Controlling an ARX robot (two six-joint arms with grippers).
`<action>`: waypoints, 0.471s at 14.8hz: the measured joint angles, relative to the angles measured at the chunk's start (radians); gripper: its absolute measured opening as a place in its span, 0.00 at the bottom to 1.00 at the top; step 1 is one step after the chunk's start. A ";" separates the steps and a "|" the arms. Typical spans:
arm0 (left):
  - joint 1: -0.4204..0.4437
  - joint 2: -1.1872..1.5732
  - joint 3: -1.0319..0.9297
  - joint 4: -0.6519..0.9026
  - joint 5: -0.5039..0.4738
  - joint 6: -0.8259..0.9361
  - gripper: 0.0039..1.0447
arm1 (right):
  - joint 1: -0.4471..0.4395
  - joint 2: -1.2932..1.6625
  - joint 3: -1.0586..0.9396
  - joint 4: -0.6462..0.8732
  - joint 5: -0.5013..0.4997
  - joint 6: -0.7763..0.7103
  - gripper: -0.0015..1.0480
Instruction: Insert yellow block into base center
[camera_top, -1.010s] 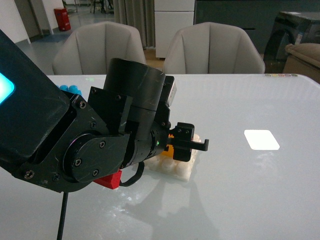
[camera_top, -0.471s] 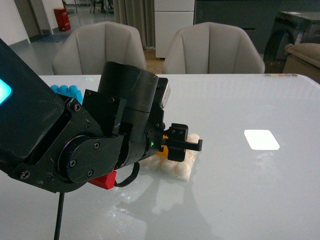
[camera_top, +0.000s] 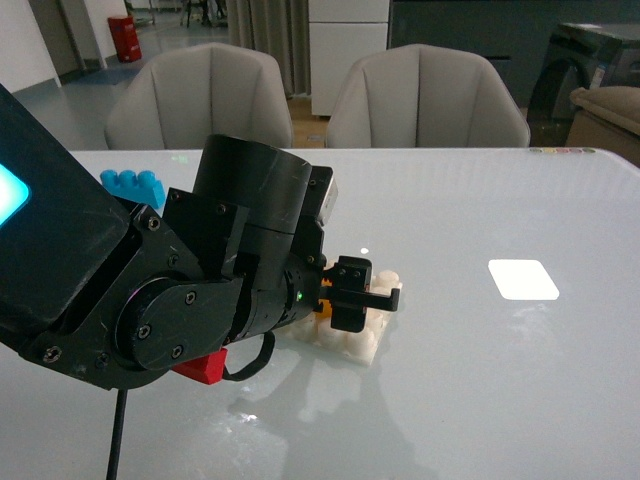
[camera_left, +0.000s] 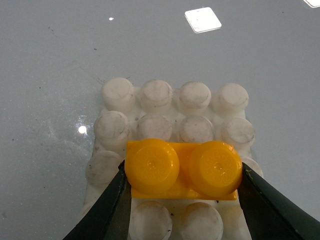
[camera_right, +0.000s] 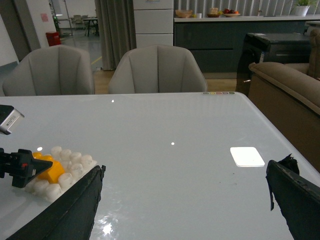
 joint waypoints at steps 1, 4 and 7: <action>0.000 0.002 0.001 -0.005 0.007 -0.002 0.66 | 0.000 0.000 0.000 0.000 0.000 0.000 0.94; -0.004 0.007 0.001 -0.008 0.016 -0.003 0.95 | 0.000 0.000 0.000 0.000 0.000 0.000 0.94; -0.004 0.000 0.001 -0.001 0.022 -0.018 0.94 | 0.000 0.000 0.000 0.000 0.000 0.000 0.94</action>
